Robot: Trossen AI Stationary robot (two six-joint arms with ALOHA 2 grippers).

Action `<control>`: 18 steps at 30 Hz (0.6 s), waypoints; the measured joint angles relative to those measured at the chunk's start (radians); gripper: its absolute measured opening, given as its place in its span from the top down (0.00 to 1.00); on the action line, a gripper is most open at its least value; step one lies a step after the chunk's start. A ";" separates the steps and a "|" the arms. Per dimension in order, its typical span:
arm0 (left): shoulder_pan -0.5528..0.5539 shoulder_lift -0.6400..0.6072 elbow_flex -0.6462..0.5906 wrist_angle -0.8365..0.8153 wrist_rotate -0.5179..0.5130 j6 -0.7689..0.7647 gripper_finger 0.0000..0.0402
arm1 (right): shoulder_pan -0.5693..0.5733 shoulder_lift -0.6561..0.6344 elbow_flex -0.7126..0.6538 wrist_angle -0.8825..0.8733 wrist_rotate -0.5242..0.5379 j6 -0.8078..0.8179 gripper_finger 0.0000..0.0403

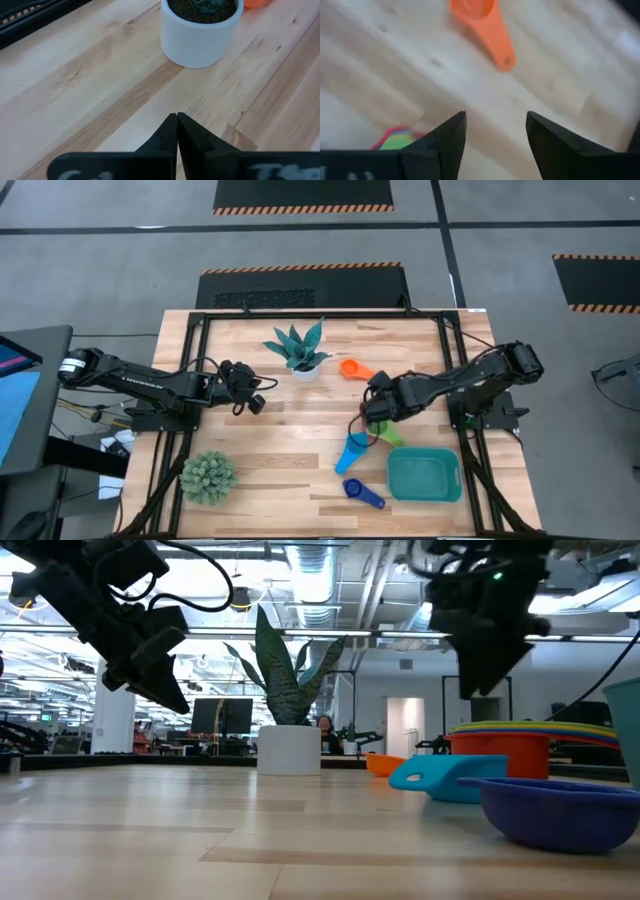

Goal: Nest measuring cups in basket
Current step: Move the orange measuring cup to the center of the table

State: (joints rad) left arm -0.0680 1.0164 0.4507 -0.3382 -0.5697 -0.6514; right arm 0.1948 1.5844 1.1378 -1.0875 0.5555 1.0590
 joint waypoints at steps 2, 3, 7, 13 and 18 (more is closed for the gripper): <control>0.001 0.000 0.000 0.000 0.000 0.000 1.00 | -0.044 0.009 0.000 0.046 0.000 -0.107 0.43; 0.001 0.000 0.000 0.000 0.001 0.000 1.00 | -0.066 0.010 -0.001 0.077 -0.010 -0.169 0.43; 0.000 0.000 0.000 0.000 0.008 -0.007 1.00 | -0.127 0.008 0.000 0.206 -0.069 -0.421 0.43; 0.000 0.000 0.000 0.000 0.008 -0.027 1.00 | -0.134 0.005 0.000 0.345 -0.210 -0.869 0.43; 0.000 0.000 0.000 0.000 0.009 -0.050 1.00 | -0.153 0.008 0.000 0.431 -0.163 -1.016 0.43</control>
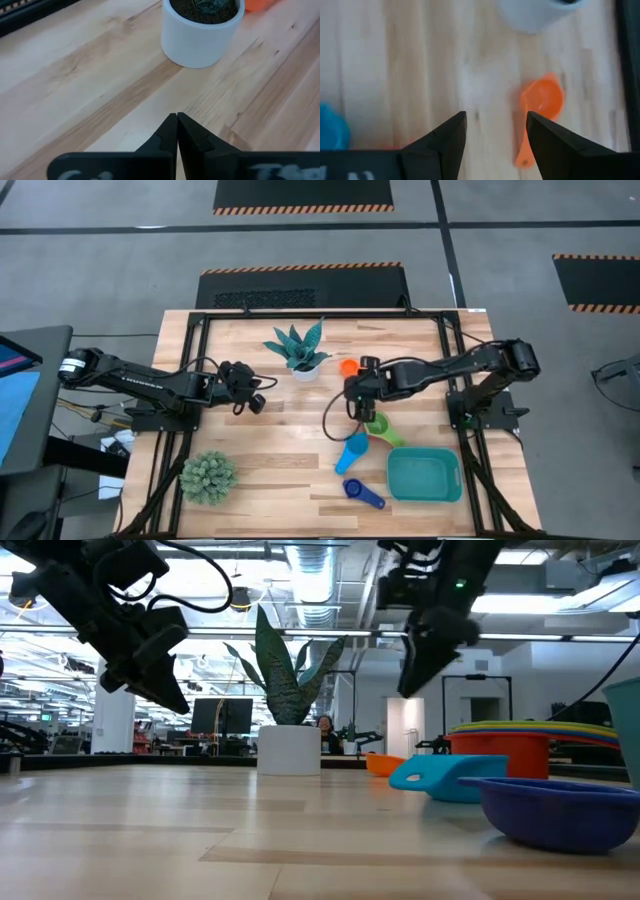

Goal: Nest measuring cups in basket
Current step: Move the orange measuring cup to the center of the table

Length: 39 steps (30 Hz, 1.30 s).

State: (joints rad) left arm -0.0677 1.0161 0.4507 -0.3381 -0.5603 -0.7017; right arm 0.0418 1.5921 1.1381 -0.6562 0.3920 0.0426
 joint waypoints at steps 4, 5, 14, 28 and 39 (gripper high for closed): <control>0.000 0.000 0.000 0.000 0.017 -0.040 1.00 | -0.094 0.000 0.000 0.013 0.020 0.051 0.45; 0.000 0.000 0.000 -0.001 0.024 -0.040 1.00 | -0.120 0.000 -0.004 0.015 -0.011 0.051 0.46; 0.000 0.000 0.000 -0.002 0.032 -0.028 1.00 | -0.244 0.000 -0.113 0.303 -0.235 -0.041 0.54; 0.000 0.000 0.000 -0.002 0.030 -0.015 1.00 | -0.267 0.175 -0.161 0.431 -0.223 -0.088 0.59; 0.002 0.000 0.001 -0.002 0.048 -0.015 1.00 | -0.249 0.295 -0.091 0.443 -0.245 -0.059 0.64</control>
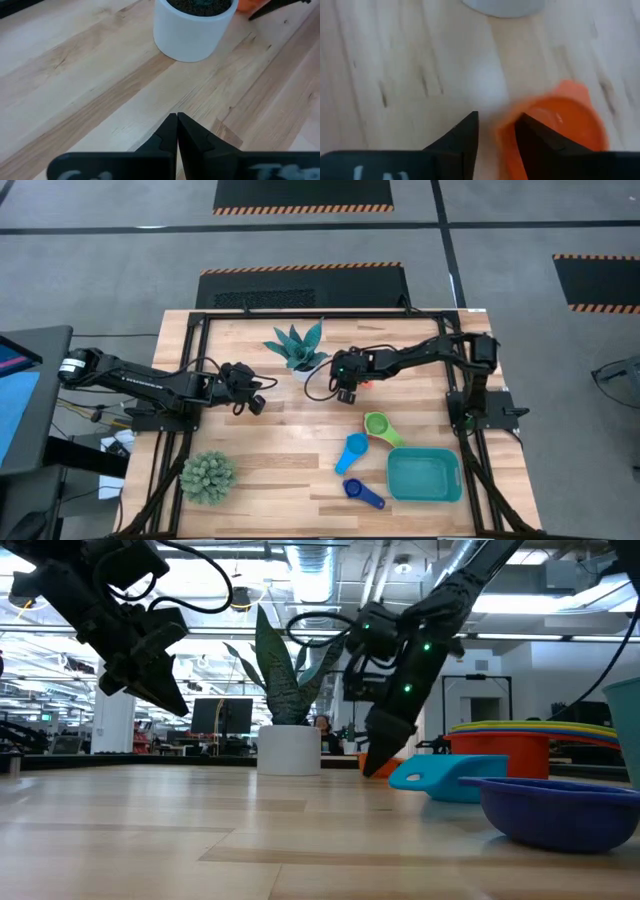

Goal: Nest measuring cups in basket
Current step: Move the orange measuring cup to the center of the table

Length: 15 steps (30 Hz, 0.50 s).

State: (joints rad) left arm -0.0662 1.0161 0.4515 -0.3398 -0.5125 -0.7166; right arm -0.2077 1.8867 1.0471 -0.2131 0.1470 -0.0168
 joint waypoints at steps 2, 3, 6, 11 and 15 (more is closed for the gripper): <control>0.000 0.000 0.000 0.000 0.000 0.000 1.00 | 0.009 -0.001 0.001 -0.013 -0.019 0.018 0.67; 0.000 0.000 0.000 0.000 0.000 0.000 1.00 | 0.017 -0.001 0.001 -0.013 -0.021 0.022 0.70; 0.000 0.000 0.000 0.000 0.001 0.000 1.00 | 0.048 -0.015 0.000 -0.022 -0.042 0.037 0.80; 0.000 0.000 0.000 -0.001 0.002 -0.001 1.00 | 0.113 -0.029 0.018 -0.022 -0.106 0.050 0.96; 0.000 0.000 0.000 -0.001 0.008 -0.001 1.00 | 0.170 -0.029 0.051 -0.017 -0.111 0.055 0.93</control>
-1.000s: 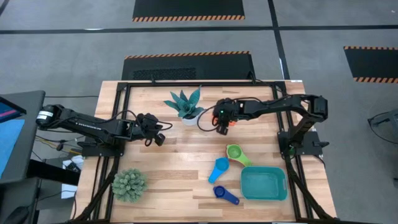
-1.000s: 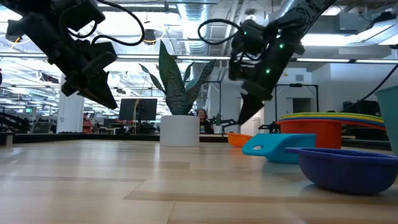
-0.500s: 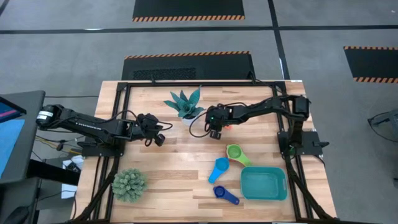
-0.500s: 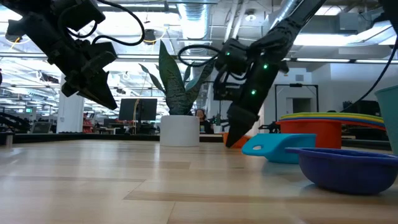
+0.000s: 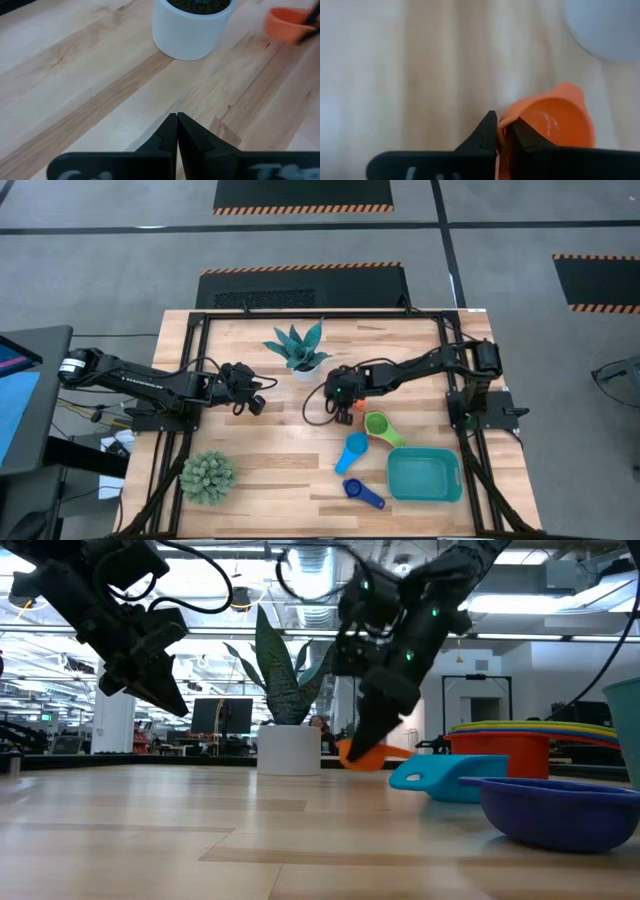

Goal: Nest measuring cups in basket
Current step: Move the orange measuring cup to the center of the table, then stack the light blue measuring cup on top of the green measuring cup

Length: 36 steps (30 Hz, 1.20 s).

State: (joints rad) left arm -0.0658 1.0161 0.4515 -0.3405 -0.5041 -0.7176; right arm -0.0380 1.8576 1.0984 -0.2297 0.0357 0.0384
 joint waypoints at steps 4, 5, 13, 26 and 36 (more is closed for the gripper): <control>0.000 0.000 0.000 0.000 0.001 0.000 1.00 | 0.038 0.000 0.026 0.001 -0.006 0.008 0.94; 0.000 0.000 0.000 0.000 0.001 0.000 1.00 | 0.041 0.000 0.035 0.003 -0.006 0.008 0.96; 0.000 0.000 0.000 0.000 0.001 0.000 1.00 | 0.081 0.000 0.073 0.048 -0.014 0.010 0.88; 0.000 0.000 0.000 0.000 0.024 -0.001 1.00 | 0.131 0.014 0.073 0.019 -0.014 0.070 0.81; 0.000 0.000 0.000 -0.001 0.054 -0.002 1.00 | 0.130 0.013 0.081 -0.014 -0.003 0.043 0.64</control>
State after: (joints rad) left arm -0.0656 1.0161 0.4515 -0.3412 -0.4497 -0.7193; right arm 0.0917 1.8709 1.1795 -0.2434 0.0325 0.0814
